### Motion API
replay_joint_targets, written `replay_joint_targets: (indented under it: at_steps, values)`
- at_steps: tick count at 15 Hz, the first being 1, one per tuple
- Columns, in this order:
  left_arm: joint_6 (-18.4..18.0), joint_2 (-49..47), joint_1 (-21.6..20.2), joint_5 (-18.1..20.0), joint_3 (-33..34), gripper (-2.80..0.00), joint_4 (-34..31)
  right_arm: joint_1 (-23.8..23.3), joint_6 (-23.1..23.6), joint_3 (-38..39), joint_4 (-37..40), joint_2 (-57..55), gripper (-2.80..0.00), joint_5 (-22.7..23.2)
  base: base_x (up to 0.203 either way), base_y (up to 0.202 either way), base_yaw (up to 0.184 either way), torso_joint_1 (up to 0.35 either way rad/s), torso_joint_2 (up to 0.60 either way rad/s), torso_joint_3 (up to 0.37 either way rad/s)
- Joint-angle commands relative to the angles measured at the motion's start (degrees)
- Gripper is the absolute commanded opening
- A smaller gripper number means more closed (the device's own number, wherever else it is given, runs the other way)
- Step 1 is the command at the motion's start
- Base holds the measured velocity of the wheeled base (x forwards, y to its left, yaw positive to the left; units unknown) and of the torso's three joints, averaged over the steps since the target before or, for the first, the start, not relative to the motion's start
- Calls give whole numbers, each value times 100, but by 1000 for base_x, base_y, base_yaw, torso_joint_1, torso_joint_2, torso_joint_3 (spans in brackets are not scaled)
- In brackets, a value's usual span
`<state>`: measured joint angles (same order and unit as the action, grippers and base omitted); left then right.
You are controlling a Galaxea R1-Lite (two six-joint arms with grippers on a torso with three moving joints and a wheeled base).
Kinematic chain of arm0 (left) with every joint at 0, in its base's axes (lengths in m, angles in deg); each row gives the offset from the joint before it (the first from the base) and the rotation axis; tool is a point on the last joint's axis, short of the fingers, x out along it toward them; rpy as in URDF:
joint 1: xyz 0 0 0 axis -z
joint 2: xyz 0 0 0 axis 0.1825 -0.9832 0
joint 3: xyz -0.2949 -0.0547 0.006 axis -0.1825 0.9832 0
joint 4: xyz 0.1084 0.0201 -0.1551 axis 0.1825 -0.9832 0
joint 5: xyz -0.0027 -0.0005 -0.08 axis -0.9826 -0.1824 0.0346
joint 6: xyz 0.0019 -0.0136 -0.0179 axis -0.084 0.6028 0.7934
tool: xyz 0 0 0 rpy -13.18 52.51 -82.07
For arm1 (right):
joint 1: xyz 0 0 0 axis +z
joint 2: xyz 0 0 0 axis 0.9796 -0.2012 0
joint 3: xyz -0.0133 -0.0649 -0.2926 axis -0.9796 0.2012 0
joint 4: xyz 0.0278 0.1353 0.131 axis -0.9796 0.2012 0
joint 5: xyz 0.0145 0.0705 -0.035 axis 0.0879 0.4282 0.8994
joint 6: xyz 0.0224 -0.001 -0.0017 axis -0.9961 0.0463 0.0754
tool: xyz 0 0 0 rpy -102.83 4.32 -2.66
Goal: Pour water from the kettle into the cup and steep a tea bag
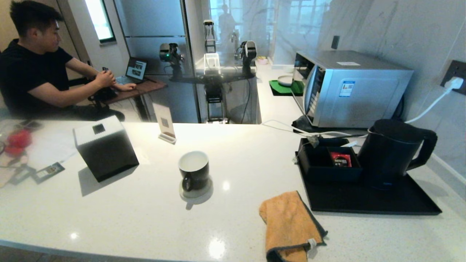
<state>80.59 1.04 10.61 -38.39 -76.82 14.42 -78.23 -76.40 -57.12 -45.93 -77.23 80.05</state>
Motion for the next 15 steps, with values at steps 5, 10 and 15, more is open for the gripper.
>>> replay_joint_targets:
  at_steps: [5, 10, 15]
  values:
    - [2, 1, -1, -3, 0, -280, -5, 2, 3, 0, -1, -9, -280, 2, 0, 0, 0, 0, 0, 0]
    - [2, 1, -1, -3, 0, -280, -3, 2, 3, 0, -1, -9, -280, 2, 0, 0, 0, 0, 0, 0]
    - [2, 1, -1, -3, 0, -280, -5, 2, 117, 0, 8, 0, -280, 2, 0, 0, 0, 0, 0, 0]
